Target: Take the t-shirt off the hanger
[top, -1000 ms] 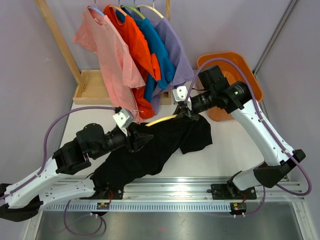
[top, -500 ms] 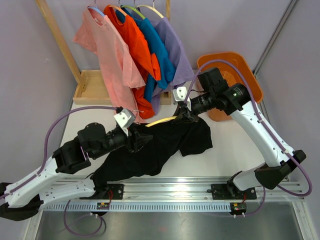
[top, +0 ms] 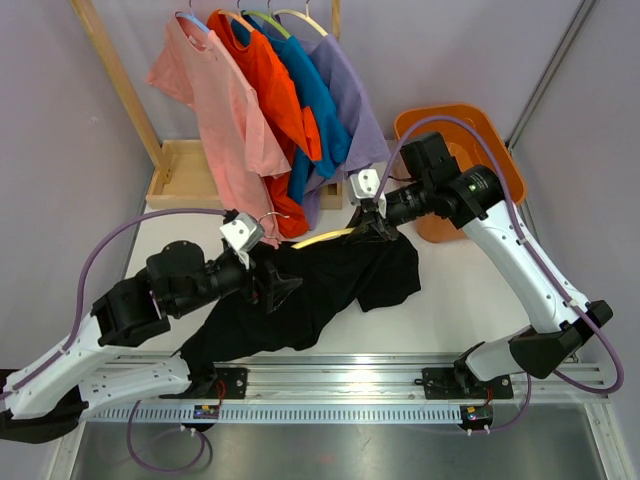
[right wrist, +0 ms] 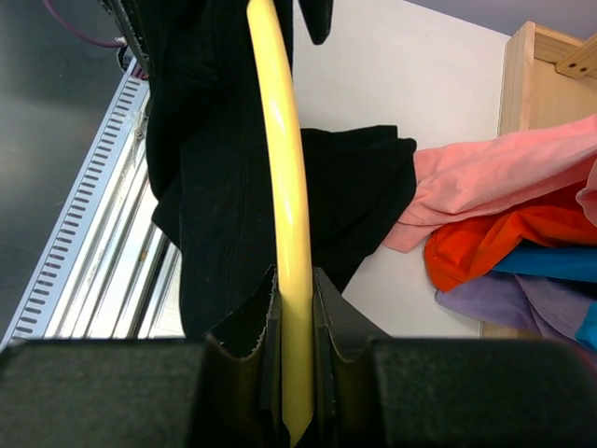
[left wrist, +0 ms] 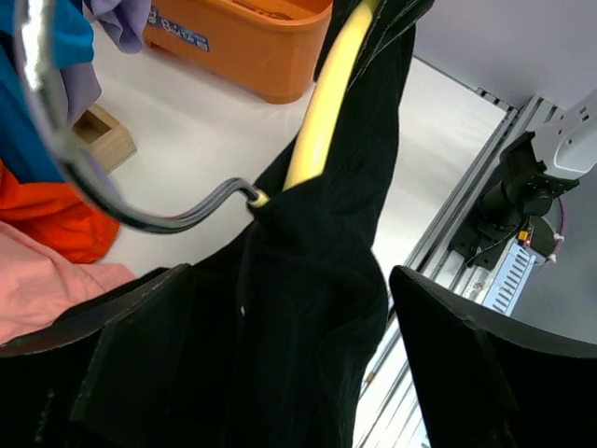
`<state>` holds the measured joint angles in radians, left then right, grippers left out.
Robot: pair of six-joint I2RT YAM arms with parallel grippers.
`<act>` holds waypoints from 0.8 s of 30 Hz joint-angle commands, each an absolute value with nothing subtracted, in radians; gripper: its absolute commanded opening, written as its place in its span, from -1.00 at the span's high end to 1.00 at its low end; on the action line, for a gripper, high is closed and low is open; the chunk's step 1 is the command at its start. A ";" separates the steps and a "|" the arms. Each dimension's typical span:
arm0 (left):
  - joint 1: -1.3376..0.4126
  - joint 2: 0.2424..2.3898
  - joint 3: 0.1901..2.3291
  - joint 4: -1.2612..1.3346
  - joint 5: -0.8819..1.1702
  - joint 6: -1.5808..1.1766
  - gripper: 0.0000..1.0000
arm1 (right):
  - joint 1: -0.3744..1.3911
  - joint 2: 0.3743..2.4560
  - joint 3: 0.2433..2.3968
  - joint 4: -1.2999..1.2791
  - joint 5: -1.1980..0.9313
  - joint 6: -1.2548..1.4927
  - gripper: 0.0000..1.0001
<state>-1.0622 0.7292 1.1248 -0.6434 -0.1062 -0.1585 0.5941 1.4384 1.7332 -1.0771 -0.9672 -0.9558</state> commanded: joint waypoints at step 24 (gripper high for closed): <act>-0.841 0.838 1.141 -0.563 0.379 -0.236 1.00 | 0.575 1.379 1.704 -1.094 -1.078 -1.065 1.00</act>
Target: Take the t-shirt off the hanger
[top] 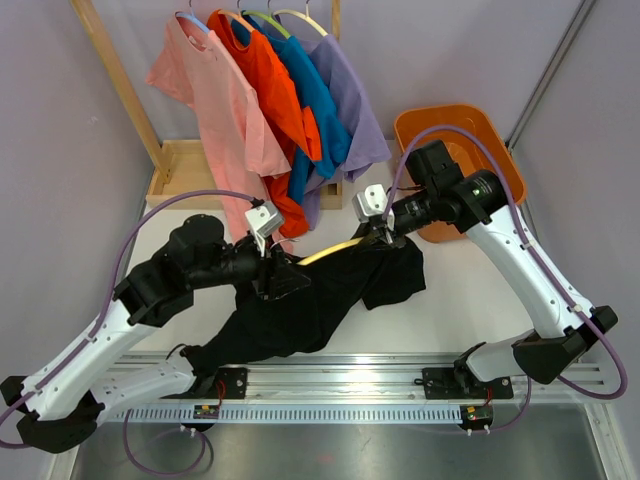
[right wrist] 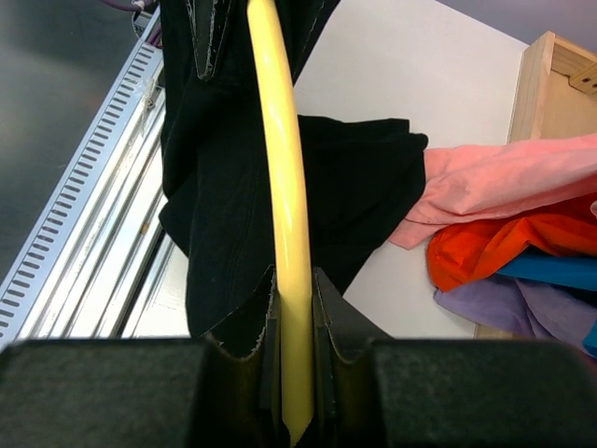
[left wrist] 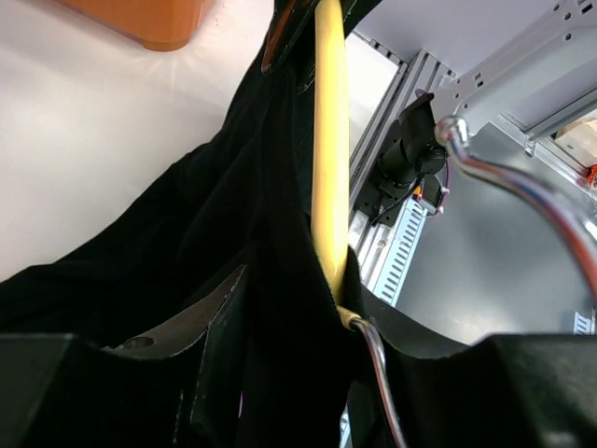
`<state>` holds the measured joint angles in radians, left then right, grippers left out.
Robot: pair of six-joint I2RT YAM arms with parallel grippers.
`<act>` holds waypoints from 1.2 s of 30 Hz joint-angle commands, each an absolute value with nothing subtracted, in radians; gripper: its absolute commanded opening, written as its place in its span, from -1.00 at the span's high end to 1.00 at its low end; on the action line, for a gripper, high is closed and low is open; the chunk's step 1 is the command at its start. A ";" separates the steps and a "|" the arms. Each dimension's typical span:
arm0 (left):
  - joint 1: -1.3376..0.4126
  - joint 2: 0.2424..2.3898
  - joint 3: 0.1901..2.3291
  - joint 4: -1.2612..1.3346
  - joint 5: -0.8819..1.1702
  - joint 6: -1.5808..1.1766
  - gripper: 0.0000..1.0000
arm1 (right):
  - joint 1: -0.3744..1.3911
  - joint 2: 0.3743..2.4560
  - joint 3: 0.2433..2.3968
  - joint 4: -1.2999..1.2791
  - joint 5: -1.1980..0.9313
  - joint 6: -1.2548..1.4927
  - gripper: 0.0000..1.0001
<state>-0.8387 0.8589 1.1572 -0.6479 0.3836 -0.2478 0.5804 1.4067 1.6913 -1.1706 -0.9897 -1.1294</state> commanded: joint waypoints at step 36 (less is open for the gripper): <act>-0.833 0.795 1.020 -0.474 0.221 -0.430 1.00 | 0.460 1.426 1.631 -0.597 -0.965 -0.072 -0.44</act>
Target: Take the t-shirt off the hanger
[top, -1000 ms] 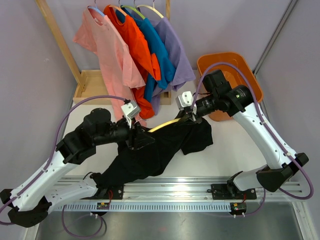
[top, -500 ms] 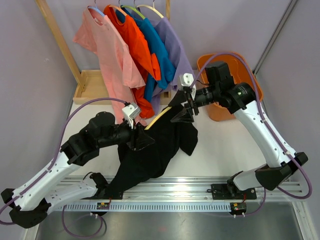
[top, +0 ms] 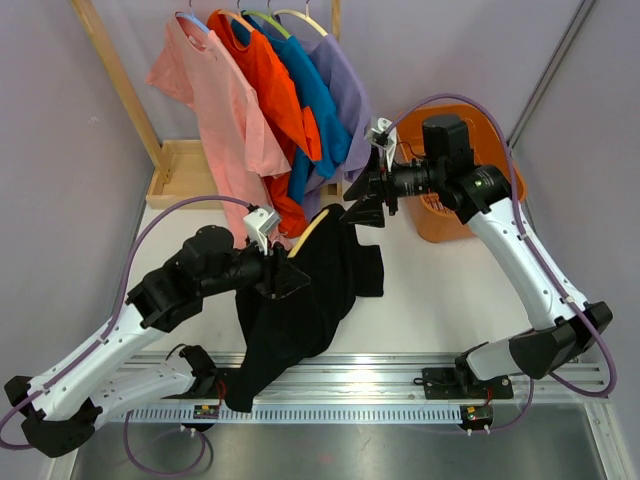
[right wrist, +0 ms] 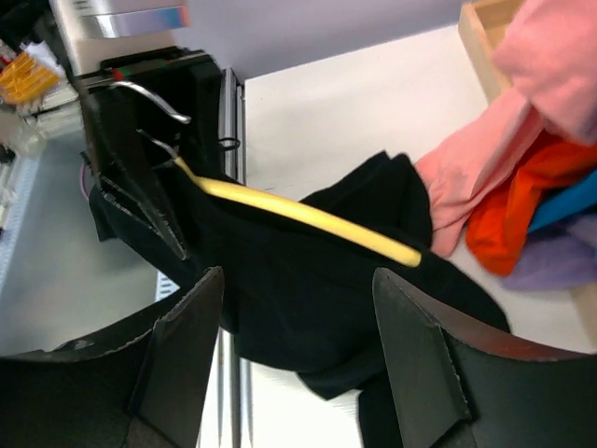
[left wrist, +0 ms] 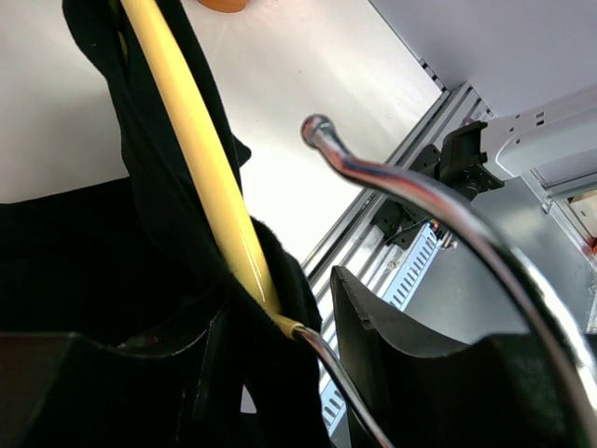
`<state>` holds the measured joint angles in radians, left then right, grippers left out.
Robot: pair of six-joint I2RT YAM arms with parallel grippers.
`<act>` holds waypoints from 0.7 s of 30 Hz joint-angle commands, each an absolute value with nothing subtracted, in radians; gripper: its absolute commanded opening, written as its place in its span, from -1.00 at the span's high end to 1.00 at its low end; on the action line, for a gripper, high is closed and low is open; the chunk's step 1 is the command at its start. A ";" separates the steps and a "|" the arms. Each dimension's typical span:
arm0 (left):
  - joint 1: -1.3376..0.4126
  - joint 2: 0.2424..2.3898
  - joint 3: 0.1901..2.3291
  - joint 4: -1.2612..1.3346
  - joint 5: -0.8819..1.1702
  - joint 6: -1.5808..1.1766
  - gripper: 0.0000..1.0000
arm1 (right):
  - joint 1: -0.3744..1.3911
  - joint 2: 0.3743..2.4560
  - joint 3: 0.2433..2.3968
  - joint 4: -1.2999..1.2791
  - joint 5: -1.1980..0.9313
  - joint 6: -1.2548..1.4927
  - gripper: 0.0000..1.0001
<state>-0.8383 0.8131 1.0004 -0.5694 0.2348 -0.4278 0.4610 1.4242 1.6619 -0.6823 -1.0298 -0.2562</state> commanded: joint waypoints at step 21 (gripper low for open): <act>-0.818 0.805 1.094 -0.497 0.224 -0.420 1.00 | 0.558 1.577 1.641 -0.631 -0.540 0.100 -0.16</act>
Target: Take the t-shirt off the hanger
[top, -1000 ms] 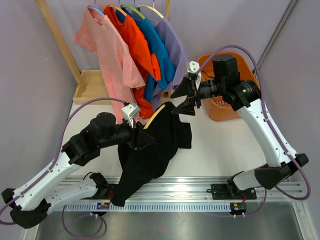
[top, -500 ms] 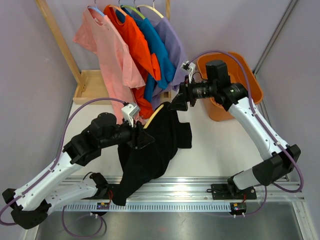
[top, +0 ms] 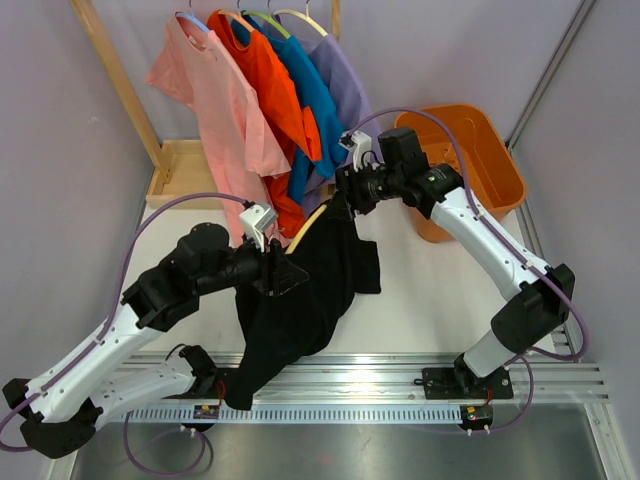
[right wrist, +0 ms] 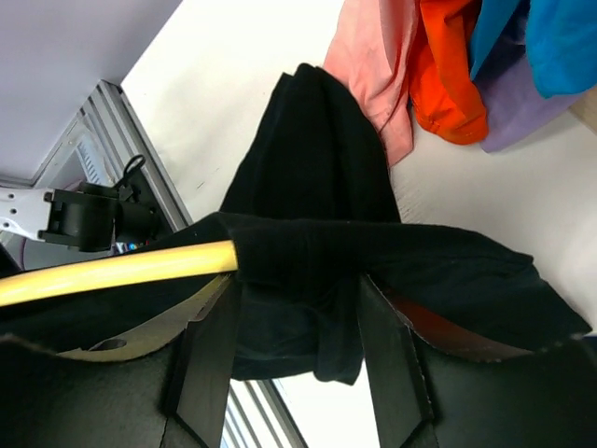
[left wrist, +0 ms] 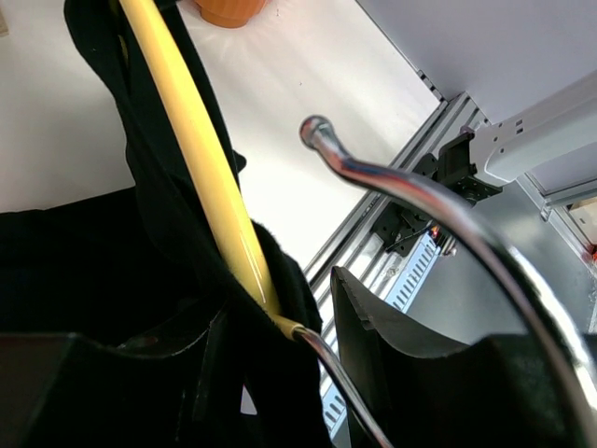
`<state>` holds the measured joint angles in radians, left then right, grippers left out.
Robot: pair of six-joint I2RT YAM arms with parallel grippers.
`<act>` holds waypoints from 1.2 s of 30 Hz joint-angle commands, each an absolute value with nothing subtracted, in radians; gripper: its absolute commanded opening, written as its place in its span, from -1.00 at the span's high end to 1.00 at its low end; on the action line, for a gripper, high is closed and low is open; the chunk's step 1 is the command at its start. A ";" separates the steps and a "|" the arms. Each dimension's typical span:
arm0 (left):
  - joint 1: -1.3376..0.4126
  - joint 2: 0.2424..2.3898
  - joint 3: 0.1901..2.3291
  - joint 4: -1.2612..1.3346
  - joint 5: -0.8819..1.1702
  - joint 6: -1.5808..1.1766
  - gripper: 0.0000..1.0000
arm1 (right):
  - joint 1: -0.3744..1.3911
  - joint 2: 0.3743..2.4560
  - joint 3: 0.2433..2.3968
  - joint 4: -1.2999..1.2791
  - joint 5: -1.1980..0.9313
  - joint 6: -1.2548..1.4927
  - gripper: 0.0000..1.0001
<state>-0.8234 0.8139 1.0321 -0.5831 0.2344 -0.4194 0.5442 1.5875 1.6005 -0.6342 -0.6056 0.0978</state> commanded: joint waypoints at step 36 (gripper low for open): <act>-0.811 0.733 1.049 -0.519 0.287 -0.439 1.00 | 0.416 1.609 1.632 -0.480 -0.206 0.253 1.00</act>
